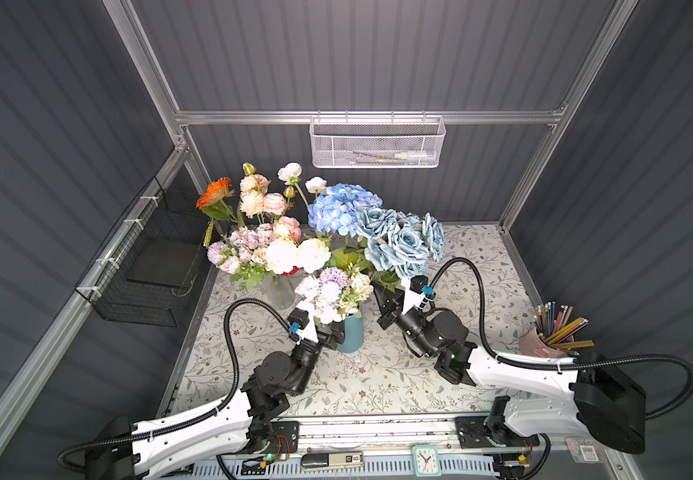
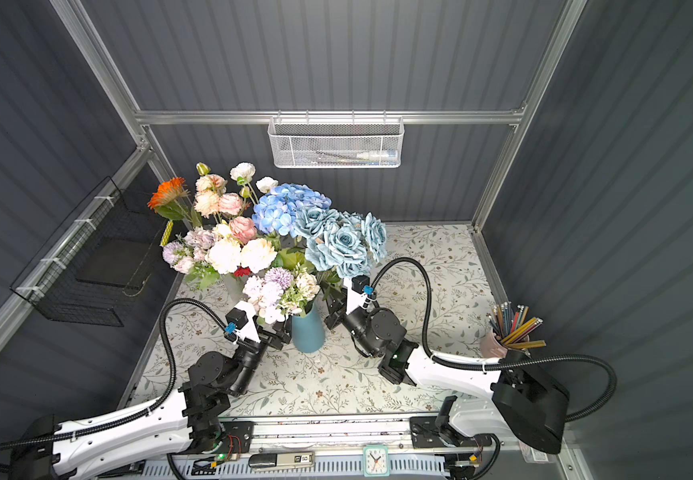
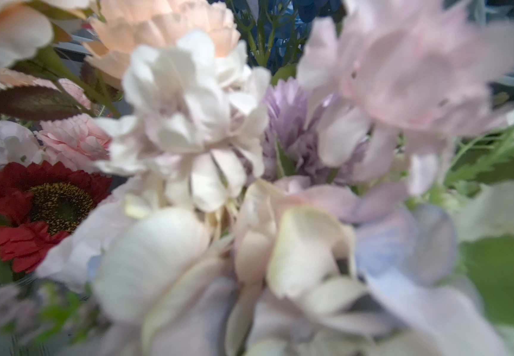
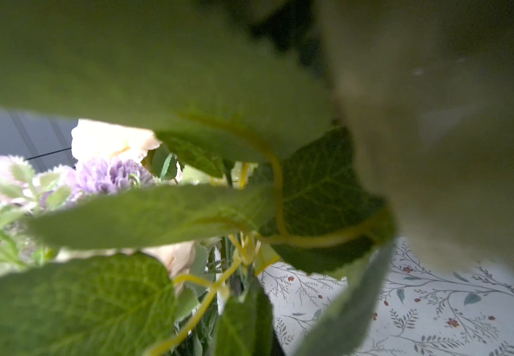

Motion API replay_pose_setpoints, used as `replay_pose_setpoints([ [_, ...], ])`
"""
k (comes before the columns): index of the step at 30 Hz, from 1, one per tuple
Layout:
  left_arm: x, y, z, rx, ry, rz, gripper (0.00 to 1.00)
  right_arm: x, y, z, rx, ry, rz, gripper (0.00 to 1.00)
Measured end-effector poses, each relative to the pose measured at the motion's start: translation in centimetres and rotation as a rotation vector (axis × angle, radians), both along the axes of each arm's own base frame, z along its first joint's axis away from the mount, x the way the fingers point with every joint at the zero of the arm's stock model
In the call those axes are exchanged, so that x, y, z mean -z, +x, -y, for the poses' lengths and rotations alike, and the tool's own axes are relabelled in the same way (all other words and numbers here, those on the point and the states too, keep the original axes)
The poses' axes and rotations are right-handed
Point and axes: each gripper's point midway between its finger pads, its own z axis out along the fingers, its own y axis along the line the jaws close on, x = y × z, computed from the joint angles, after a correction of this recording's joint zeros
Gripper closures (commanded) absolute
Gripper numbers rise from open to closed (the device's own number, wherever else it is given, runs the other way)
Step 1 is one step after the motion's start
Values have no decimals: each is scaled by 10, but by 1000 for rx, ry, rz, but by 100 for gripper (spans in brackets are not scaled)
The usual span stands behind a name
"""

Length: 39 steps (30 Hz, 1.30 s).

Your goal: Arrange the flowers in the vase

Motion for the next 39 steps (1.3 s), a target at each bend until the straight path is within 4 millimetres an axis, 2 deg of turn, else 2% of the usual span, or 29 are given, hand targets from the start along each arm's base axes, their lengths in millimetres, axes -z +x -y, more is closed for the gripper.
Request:
replay_pose_setpoints([
  [4,-1,1,-3,-15,-5,-2,19,13,-2,-9,-16,-34,-22,100],
  [11,0,1,-5,-25,-7,-4,18,61,-7,-31,-49,-152,-93,100],
  [16,0,2,-5,-28,-8,-5,18,67,-6,-33,-44,-164,-103,99],
  [20,0,2,-5,-28,-13,-9,17,67,-5,-33,-37,-168,-102,79],
  [27,3,3,-4,-24,-18,-22,17,70,-13,-19,-32,-186,-125,61],
  [34,12,4,2,-11,-16,-50,13,65,-21,5,-3,-183,-134,52],
  [39,23,5,8,12,-16,-92,10,75,-20,23,55,-209,-144,48],
])
